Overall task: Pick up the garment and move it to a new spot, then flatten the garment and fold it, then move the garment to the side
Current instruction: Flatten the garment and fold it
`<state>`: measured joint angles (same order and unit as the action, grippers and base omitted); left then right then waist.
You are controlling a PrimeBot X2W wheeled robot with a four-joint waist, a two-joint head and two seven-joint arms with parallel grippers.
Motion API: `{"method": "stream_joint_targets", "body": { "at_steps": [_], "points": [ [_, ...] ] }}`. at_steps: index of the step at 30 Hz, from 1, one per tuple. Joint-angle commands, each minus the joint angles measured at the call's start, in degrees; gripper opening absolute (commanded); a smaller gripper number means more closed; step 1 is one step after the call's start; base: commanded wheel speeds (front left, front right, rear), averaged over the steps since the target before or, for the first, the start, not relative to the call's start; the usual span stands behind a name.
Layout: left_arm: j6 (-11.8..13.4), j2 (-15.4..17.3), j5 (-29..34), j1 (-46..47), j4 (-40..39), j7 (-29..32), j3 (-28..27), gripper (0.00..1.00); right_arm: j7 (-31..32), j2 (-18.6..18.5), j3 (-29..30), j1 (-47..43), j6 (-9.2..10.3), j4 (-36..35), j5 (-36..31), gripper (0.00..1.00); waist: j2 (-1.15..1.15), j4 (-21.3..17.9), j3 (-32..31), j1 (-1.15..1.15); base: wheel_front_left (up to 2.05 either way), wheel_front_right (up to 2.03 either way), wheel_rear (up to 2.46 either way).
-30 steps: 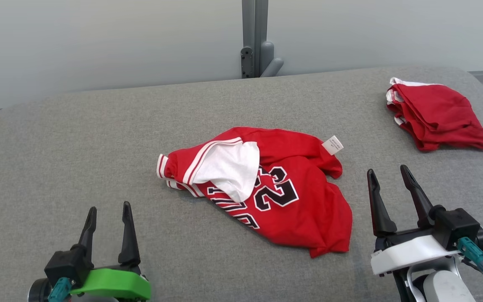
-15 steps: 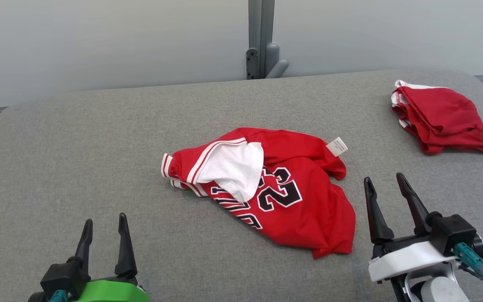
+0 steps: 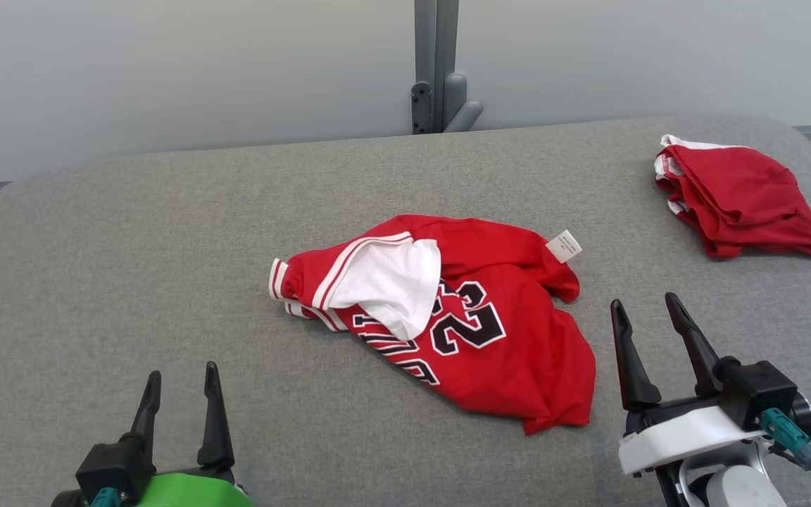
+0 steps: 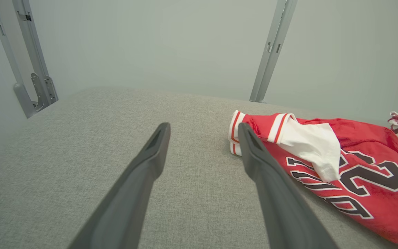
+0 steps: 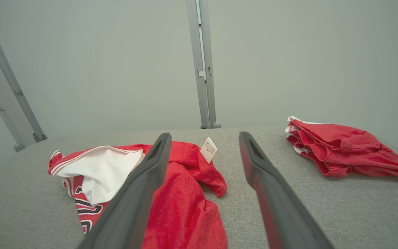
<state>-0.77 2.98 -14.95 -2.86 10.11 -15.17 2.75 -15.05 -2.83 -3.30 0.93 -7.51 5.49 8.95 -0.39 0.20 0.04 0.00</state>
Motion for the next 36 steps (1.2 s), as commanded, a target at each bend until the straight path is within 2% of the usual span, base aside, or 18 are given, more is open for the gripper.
{"method": "stream_joint_targets", "body": {
  "at_steps": [1,8,16,19,24,31,36],
  "points": [
    [-0.39,-0.05,0.35,-0.47,0.43,0.06,0.18,1.0,-0.16,-0.12,-0.07,0.36,0.04,0.15,-0.43,1.0,0.39,-0.01,0.0,0.0,0.0,0.0,0.0],
    [-2.57,-0.08,0.34,2.92,4.3,0.06,5.23,1.0,-0.16,-0.12,-0.29,0.6,0.04,0.33,-0.64,1.0,0.39,-0.12,0.31,0.0,0.0,0.0,0.0],
    [-4.07,-0.03,-7.75,10.88,8.88,2.9,18.64,1.0,-0.15,-0.13,-1.22,1.94,0.04,0.57,-0.67,1.0,0.39,-1.84,2.35,0.0,0.0,0.0,0.0],
    [-3.22,0.01,-9.71,14.69,12.0,4.03,22.79,1.0,-0.16,-0.13,-1.66,2.64,0.04,0.68,-0.67,1.0,0.39,-3.46,3.66,0.0,0.0,0.0,0.0],
    [-1.62,0.03,-13.43,20.19,18.03,3.89,26.42,1.0,-0.15,-0.12,-1.49,3.78,0.04,0.44,-0.81,1.0,0.39,-6.34,6.15,0.0,0.0,0.0,0.0],
    [-0.49,0.04,-17.54,26.42,26.95,3.48,28.49,1.0,-0.15,-0.11,-1.16,5.03,0.04,-0.17,-0.71,1.0,0.39,-8.83,9.06,0.0,0.0,0.0,0.0],
    [2.03,0.01,-19.59,30.22,33.33,2.82,28.54,1.0,-0.15,-0.11,-1.43,5.79,0.04,-0.36,-0.19,1.0,0.39,-10.09,10.34,0.0,0.0,0.0,0.0]
  ]
}}
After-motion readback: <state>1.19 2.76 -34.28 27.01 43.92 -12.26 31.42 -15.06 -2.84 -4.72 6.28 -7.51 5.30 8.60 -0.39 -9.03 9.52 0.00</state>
